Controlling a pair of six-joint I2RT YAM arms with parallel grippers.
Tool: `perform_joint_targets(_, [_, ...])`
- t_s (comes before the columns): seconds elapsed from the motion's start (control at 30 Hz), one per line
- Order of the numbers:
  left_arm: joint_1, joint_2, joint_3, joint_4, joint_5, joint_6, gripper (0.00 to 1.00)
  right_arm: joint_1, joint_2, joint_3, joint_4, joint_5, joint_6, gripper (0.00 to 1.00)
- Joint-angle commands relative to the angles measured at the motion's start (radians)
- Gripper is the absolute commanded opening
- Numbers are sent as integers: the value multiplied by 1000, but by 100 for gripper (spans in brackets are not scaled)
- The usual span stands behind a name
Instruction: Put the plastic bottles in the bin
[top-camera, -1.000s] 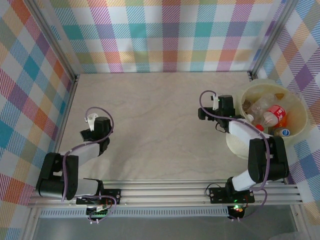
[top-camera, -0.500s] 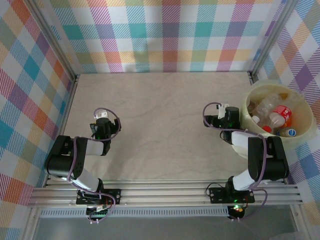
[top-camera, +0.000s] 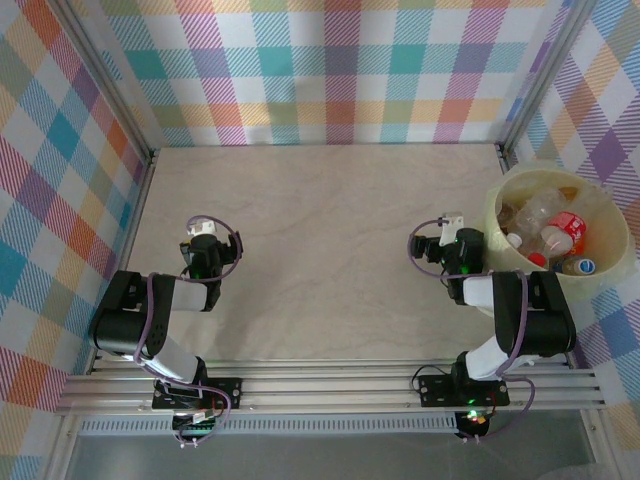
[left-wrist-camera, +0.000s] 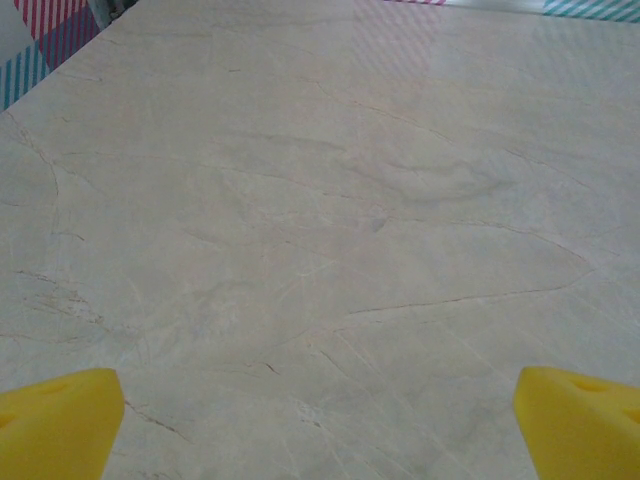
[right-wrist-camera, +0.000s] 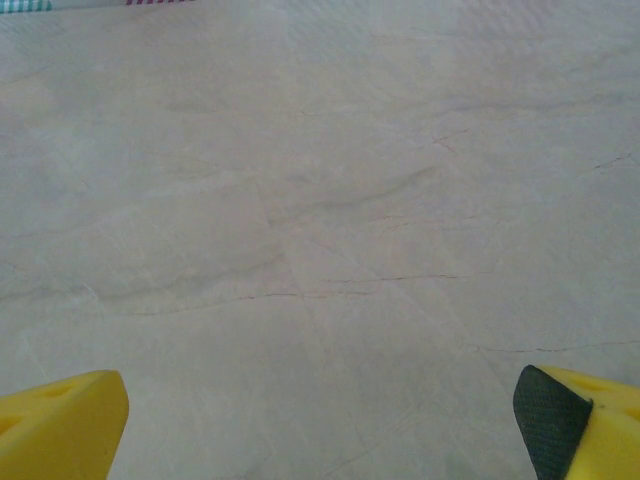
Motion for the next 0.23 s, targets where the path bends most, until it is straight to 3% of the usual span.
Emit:
perform_joint_targets(0.0, [12,1,1,31,9,13,100,-14,2,10,56,5,12,100])
perform_joint_targets(0.13, [11,1,-2,33,9,14,100,-14,0,9,55,12,13,100])
perform_joint_targets(0.2, [12,-3,-6,39,10,14,100,-6,-3,-5,76,92,35,100])
